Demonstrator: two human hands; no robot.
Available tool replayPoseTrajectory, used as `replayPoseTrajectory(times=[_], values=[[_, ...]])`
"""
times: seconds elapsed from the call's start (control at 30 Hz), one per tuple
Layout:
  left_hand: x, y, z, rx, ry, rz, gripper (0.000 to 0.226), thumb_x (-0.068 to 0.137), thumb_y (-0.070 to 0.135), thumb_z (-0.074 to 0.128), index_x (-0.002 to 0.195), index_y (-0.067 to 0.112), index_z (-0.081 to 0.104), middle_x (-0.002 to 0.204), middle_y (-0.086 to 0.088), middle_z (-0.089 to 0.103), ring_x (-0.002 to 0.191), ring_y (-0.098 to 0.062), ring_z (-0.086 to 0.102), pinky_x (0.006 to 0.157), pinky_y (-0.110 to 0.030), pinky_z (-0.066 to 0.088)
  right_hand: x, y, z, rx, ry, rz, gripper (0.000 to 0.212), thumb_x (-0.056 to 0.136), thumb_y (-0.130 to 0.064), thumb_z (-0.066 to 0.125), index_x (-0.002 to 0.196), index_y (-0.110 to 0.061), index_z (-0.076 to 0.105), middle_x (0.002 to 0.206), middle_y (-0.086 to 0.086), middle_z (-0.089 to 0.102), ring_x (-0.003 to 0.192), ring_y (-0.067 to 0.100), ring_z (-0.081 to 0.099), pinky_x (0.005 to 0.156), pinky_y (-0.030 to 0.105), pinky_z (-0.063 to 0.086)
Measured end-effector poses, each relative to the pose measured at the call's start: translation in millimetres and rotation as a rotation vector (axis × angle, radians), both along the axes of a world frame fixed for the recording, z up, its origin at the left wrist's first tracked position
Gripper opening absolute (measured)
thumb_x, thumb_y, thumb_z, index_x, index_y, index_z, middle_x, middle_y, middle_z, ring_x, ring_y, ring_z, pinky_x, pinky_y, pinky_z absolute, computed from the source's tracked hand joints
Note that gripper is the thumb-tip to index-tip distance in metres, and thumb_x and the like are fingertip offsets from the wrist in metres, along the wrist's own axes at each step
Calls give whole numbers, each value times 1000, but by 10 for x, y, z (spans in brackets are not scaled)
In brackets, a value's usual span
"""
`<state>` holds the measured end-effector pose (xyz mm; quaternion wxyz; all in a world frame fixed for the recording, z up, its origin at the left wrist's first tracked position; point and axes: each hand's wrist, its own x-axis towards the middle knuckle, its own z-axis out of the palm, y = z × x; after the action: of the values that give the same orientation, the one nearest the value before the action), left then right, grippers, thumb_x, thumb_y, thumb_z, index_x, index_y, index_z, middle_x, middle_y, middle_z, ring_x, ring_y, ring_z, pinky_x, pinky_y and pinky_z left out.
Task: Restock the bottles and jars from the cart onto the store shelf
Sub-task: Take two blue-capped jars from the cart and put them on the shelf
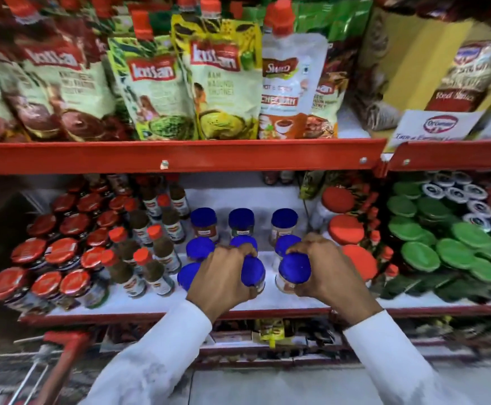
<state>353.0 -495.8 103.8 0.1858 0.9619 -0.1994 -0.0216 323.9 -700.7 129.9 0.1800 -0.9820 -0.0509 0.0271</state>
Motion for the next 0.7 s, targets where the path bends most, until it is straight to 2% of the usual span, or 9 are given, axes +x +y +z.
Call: replayPoseTrajectory(times=[0.13,0.3,0.4,0.57,0.7], values=[[91,-115,-243,60,22,2,50,64,24,75,111,25,58,100,-6,70,86,-29,66,72,-40,59,95,-93,-204,-15,49,37,56,57,-23,80,111,-27,67,116,1,56,97,27,62,70,26,42],[124,-149,-409,85,25,22,51,69,16,75,116,19,58,111,-9,66,95,-32,64,77,-40,58,204,-90,-489,-67,60,72,56,55,-20,78,108,-30,63,122,-1,57,102,29,61,77,35,55],[145,-147,-468,55,45,29,54,68,15,78,118,20,58,116,-8,64,99,-31,64,80,-43,59,251,-93,-614,-92,58,94,53,55,-23,79,105,-30,61,119,0,59,100,29,61,75,38,56],[139,-114,-542,23,40,33,51,71,11,76,116,22,56,114,-7,65,97,-29,64,82,-44,58,260,-64,-654,-119,24,92,56,57,-24,80,110,-25,62,119,2,59,100,29,61,77,37,55],[114,-74,-568,12,24,42,56,76,15,76,126,23,51,119,-7,65,102,-30,64,88,-44,57,234,-57,-654,-173,27,69,59,59,-22,79,115,-26,59,122,3,59,104,30,59,76,38,56]])
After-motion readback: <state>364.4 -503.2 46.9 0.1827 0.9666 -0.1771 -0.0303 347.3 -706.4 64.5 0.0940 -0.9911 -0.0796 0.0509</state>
